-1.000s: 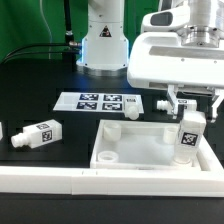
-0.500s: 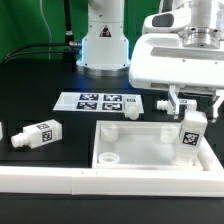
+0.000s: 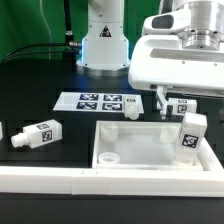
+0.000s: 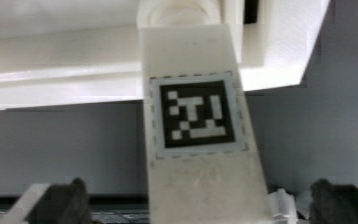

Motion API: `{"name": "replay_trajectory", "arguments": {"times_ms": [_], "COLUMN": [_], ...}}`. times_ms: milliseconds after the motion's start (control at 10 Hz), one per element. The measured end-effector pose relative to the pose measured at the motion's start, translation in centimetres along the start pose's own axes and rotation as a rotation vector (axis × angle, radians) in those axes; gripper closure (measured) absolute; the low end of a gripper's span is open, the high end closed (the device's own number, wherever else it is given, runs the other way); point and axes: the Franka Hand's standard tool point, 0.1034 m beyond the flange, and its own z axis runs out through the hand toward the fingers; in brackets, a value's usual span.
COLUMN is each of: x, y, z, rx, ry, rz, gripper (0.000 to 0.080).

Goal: Assemble one leg

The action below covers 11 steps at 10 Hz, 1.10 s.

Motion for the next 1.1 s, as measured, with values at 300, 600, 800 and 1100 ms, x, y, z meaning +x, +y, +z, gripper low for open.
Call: {"name": "replay_trajectory", "arguments": {"times_ms": [300, 600, 800, 1100], "x": [-0.3, 1.0, 1.5, 1.6], "y": [0.1, 0.3, 0.6, 0.4], "z": [0.2, -0.1, -0.3, -1.0], "rx": [0.000, 0.018, 0.035, 0.042], "ry": [-0.055, -0.212, -0.395, -0.640], "rz": [0.010, 0.076, 0.127, 0.174], "gripper": [0.0151, 0.0151, 0.0151, 0.0151]}}
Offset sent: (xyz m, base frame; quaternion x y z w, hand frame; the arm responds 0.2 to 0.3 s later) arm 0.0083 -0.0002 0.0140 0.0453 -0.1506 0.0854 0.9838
